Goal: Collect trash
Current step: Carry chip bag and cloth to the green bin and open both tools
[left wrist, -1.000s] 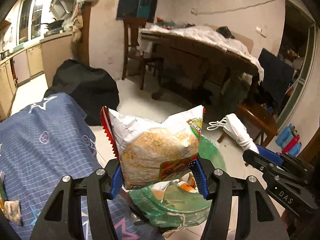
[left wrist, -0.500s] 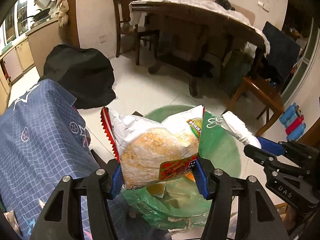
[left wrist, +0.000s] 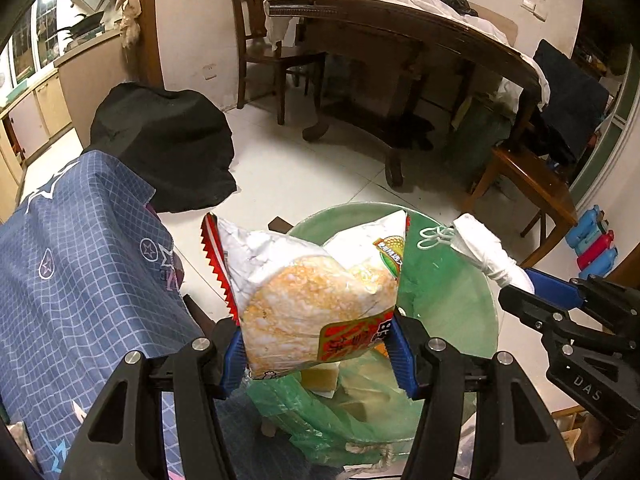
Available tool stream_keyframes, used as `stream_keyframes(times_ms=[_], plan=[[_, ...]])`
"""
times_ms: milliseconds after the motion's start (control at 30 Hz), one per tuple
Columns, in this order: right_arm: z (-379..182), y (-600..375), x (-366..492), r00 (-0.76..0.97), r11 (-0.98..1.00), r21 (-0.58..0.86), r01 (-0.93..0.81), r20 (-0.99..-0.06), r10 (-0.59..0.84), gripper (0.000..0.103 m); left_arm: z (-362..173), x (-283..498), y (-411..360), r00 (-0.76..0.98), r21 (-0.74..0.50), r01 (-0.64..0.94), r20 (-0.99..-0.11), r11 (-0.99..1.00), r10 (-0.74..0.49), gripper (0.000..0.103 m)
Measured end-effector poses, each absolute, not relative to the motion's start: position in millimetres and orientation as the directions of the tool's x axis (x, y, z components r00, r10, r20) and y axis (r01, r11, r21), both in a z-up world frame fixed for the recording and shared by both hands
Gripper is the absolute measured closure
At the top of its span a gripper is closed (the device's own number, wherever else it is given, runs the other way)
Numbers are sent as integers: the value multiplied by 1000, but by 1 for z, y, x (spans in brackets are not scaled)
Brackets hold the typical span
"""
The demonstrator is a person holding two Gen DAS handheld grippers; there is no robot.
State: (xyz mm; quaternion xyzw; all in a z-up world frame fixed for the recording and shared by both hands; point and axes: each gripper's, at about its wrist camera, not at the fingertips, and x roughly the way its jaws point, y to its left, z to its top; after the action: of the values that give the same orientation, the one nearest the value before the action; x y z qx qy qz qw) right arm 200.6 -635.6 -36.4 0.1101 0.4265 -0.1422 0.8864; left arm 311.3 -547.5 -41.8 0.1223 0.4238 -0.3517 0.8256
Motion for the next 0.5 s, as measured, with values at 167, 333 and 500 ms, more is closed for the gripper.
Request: stream_keyframes(times_ms=[167, 333, 500], plan=[[-33, -636, 199, 611, 932, 72, 356, -773, -173, 47, -41, 310, -547, 440, -63, 671, -768, 739, -465, 26], [-33, -641, 192, 625, 924, 88, 372, -760, -180, 45, -43, 313, -544, 454, -62, 659, -762, 749, -462, 12], [-35, -641, 191, 627, 924, 98, 370, -760, -170, 45, -42, 310, -547, 450, -62, 667, -761, 743, -467, 12]])
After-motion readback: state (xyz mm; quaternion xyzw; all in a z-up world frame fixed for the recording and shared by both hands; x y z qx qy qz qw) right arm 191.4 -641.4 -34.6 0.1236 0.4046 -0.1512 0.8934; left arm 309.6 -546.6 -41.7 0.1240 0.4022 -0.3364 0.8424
